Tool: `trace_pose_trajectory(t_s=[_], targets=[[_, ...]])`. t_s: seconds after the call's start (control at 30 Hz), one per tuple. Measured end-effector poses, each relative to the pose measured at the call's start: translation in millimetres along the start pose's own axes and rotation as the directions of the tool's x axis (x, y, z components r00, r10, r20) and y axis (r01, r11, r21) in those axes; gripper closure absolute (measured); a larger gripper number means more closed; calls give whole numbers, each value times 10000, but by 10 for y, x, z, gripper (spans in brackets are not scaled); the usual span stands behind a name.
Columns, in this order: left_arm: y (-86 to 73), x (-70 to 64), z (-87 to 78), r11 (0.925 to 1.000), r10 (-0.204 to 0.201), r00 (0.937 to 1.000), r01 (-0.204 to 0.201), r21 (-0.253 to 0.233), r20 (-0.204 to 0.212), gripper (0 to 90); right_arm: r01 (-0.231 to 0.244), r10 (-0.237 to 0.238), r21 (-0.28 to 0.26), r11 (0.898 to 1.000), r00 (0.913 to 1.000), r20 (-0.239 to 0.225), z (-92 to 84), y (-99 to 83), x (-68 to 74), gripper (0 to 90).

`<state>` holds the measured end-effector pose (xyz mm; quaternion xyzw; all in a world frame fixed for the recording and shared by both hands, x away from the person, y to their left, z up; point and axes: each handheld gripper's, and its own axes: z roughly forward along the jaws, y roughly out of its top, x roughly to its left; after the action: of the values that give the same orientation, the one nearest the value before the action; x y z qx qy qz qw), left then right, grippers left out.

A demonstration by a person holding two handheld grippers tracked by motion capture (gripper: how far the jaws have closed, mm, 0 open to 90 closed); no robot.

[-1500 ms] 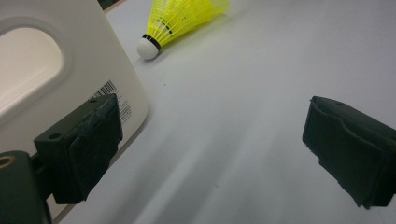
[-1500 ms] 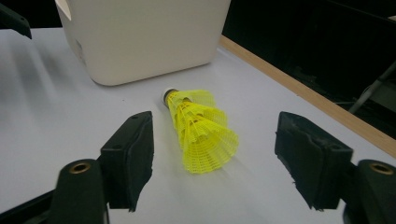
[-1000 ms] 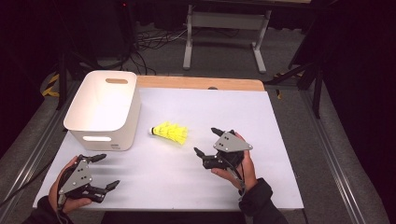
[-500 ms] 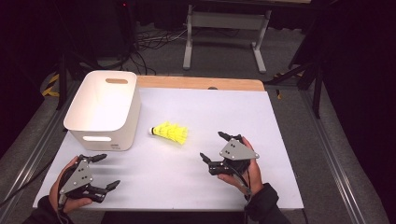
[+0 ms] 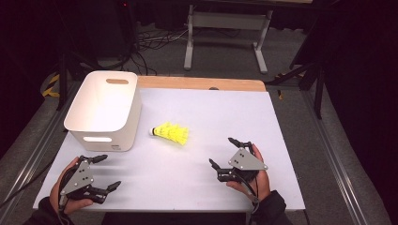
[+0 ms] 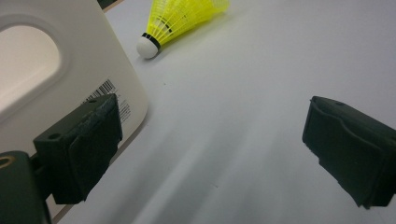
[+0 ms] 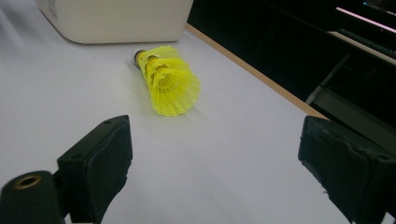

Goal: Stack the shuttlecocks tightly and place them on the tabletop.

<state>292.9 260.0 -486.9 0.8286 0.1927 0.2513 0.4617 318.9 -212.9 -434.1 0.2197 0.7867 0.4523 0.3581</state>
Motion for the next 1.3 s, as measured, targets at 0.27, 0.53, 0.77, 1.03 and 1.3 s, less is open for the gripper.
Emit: trace_pose_trajectory(t_s=[0.27,0.53,0.77,1.03,1.3], targets=[[-1,5,-6,10000,-39,10000,38,-54,-60,55,-43,36,208,9998,9995,322,-63,-113,-11,103],[-8,26,-10,9997,-150,9999,149,-184,-39,55,-70,20,594,9982,9965,836,-131,-327,-41,95],[-12,49,0,9996,-190,9998,190,-229,16,54,-167,86,916,9957,9961,873,-166,-477,-59,94],[-15,47,8,9996,-188,9998,189,-227,68,53,-374,305,868,9955,9964,795,-177,-516,-88,90],[-24,53,8,9996,-186,9998,189,-223,112,53,-390,338,899,9952,9977,583,-136,-508,-63,90]])
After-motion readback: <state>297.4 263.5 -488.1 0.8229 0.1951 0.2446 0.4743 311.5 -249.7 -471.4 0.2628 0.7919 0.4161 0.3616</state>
